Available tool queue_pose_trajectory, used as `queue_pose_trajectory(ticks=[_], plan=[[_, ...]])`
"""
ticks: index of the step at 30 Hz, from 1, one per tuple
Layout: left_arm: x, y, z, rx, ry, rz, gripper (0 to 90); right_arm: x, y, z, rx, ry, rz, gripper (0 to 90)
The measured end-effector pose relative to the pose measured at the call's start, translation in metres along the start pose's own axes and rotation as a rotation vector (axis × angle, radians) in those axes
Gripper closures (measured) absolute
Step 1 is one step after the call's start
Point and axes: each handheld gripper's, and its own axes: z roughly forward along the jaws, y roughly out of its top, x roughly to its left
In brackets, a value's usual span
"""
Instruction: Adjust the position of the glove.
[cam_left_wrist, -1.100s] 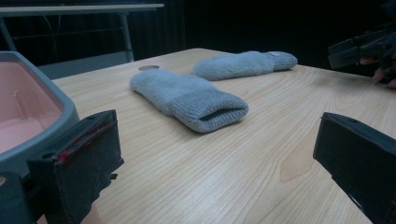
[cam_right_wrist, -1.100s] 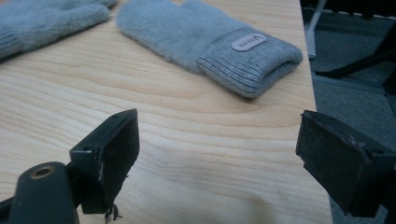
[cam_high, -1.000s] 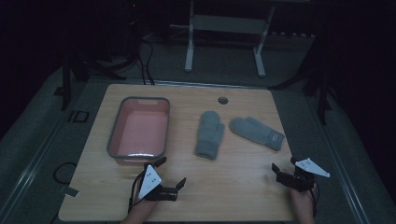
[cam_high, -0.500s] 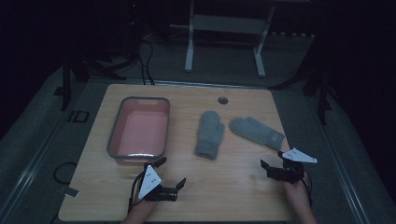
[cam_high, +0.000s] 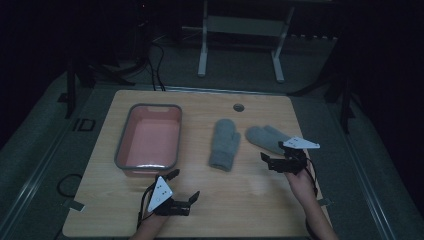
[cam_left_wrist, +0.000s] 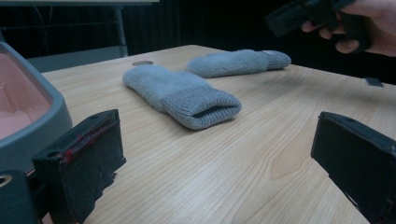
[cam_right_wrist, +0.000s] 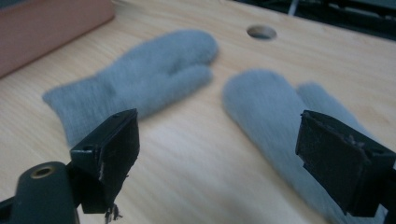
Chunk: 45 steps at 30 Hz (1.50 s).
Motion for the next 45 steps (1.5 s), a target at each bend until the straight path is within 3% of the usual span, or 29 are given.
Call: queue_pose_trajectory(ticks=[4, 6, 8, 11, 15, 20, 23, 27, 33, 36, 45], plan=[[0.000, 0.000, 0.000, 0.000, 0.003, -0.004, 2.2, 0.005, 0.015, 0.016, -0.005, 0.050, -0.003, 12.9], [0.001, 0.000, 0.000, -0.001, 0.005, -0.008, 2.2, 0.008, 0.020, 0.024, -0.010, 0.052, -0.002, 12.7], [0.001, 0.000, 0.000, 0.000, 0.007, -0.010, 1.8, 0.012, 0.028, 0.036, 0.008, 0.049, -0.014, 12.6], [0.001, 0.000, 0.000, 0.000, 0.009, -0.011, 1.7, 0.016, 0.036, 0.050, 0.014, 0.114, -0.004, 12.8], [0.000, 0.000, 0.000, 0.000, 0.011, -0.007, 1.1, 0.025, 0.047, 0.070, 0.037, 0.129, -0.028, 13.8], [0.002, 0.000, 0.000, 0.002, 0.004, -0.028, 1.1, 0.036, 0.053, 0.100, 0.072, 0.172, -0.066, 23.1], [0.002, 0.000, 0.000, 0.001, 0.000, -0.027, 1.1, 0.040, 0.055, 0.120, 0.096, 0.185, -0.078, 23.9], [0.001, 0.000, 0.000, -0.001, -0.005, -0.010, 1.2, 0.044, 0.054, 0.140, 0.124, 0.176, -0.084, 26.9], [0.002, 0.000, 0.000, -0.001, -0.015, -0.030, 1.2, 0.049, 0.053, 0.165, 0.169, 0.130, -0.131, 31.3], [0.001, 0.000, 0.000, 0.001, -0.018, -0.021, 1.2, 0.048, 0.047, 0.176, 0.204, 0.127, -0.140, 32.7], [0.001, 0.000, 0.001, 0.001, -0.019, -0.021, 1.2, 0.050, 0.044, 0.181, 0.221, 0.140, -0.175, 57.5]])
